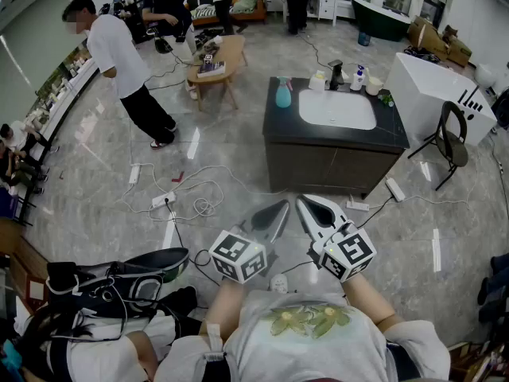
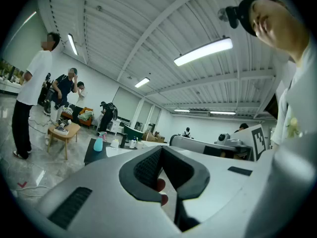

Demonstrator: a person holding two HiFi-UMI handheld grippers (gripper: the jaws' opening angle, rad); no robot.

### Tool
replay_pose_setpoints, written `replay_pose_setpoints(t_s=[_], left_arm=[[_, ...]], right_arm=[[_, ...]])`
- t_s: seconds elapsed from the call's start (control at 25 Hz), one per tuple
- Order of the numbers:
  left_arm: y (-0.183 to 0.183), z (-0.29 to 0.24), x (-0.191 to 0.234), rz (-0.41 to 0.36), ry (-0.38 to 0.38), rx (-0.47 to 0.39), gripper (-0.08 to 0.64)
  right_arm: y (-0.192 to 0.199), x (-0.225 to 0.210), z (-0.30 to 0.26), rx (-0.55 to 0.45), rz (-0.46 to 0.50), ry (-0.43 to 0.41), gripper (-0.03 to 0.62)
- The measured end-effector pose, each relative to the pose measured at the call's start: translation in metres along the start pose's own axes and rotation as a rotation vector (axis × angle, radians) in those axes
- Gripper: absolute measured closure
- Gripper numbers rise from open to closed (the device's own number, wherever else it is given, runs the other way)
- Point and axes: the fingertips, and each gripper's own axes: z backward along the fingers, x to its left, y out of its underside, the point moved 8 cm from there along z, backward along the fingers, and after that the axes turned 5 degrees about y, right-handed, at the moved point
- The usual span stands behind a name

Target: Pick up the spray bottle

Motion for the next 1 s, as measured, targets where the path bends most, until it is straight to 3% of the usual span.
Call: replay_pose_setpoints(t_s=[0.32,0.56,0.76,1.0], left_arm=[[0.002,0.004,0.041,0.036,0.021,-0.018,0.552],[0.004,0.009,0.060,0.082,-0.003,-0.029,0.552],[0.006,-0.004,0.080,0.087,-0.029,-0.003,0.552],[-0.006,-0.032,0.117,0.060,-0.065,0.022,0.552]], right_arm=[[0.011,0.010,-0.035,0.051,0.056,-0.001,0.571],[0.017,0.005,-0.048,0.068,0.028,-0.003,0.571],[0.022,-0.019,-0.064,0.040,-0.023,-0.006,0.571],[0.019,-0.058,-0.109,0.041,-0.004,-0.031,0.571]])
